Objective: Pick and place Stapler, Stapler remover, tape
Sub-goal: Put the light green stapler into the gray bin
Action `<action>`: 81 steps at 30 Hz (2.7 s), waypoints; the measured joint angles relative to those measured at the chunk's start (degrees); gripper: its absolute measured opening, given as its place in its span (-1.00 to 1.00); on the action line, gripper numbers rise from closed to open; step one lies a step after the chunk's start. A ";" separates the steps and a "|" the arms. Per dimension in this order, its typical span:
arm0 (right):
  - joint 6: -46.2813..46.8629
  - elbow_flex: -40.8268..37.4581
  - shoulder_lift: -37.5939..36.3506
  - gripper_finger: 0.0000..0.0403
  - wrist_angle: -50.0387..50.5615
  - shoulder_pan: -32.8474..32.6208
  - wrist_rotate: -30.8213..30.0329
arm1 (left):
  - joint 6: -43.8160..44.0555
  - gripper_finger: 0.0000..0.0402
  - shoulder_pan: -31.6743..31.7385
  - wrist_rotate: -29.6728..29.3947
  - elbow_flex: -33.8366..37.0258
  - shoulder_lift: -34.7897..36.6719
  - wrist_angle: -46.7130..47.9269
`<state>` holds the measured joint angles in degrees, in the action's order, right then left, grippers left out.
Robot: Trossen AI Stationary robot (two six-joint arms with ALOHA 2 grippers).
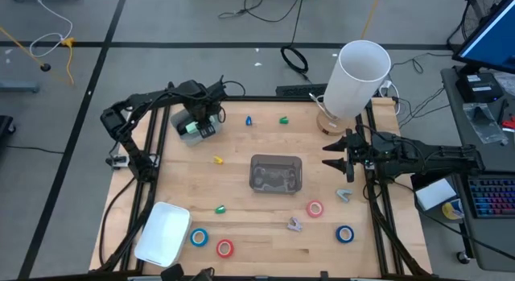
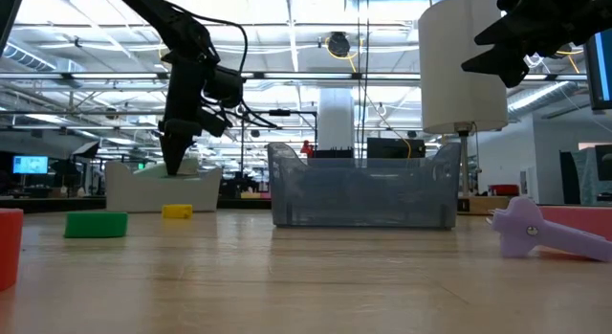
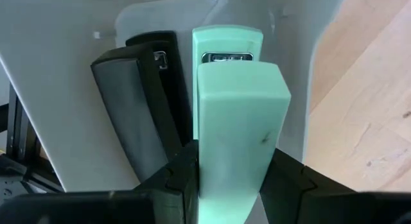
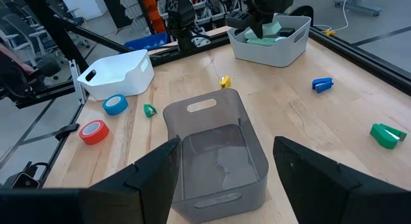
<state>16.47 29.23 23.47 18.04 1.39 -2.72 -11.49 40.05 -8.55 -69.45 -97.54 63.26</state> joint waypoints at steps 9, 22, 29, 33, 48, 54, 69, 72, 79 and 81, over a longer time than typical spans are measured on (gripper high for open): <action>0.00 0.00 0.01 0.20 -0.01 -0.01 0.02 | -0.28 -0.40 0.00 -0.01 0.00 0.00 -0.06; 2.51 0.00 0.01 0.20 -0.02 -0.01 0.02 | -0.20 -0.40 0.00 -0.47 0.00 0.00 -0.13; 2.43 0.00 0.01 0.20 -0.02 -0.01 0.02 | 0.31 -0.37 -0.02 -2.03 0.00 0.00 -0.44; 2.40 0.00 -0.01 0.20 -0.02 0.02 0.02 | 0.80 -0.34 -0.02 -3.46 0.00 0.00 -0.64; 2.43 0.00 -0.01 0.20 -0.02 0.01 0.02 | 1.73 -0.35 -2.13 -3.06 -0.04 -2.12 -1.29; 3.82 0.00 -0.01 0.20 -0.01 0.00 0.02 | 1.70 -0.35 -2.53 -3.48 -0.04 -4.34 -1.00; 3.85 0.00 -0.01 0.20 0.00 -0.01 0.02 | 1.05 -0.21 -2.47 -0.71 -0.04 -4.50 -1.49; 3.85 0.00 -0.01 0.20 0.00 0.01 0.02 | 1.08 -0.20 -2.47 -0.73 -0.04 -4.50 -1.49; 3.87 0.00 -0.01 0.20 0.00 -0.01 0.02 | 1.32 -0.19 -2.47 -2.83 -0.48 -4.50 0.09; 3.87 0.00 -0.01 0.20 0.00 -0.01 0.02 | 2.11 -0.19 -2.43 -4.30 -1.73 -4.50 2.61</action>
<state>20.34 29.23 23.46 18.04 1.39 -2.70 -9.37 37.63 -12.85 -71.18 -102.04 65.88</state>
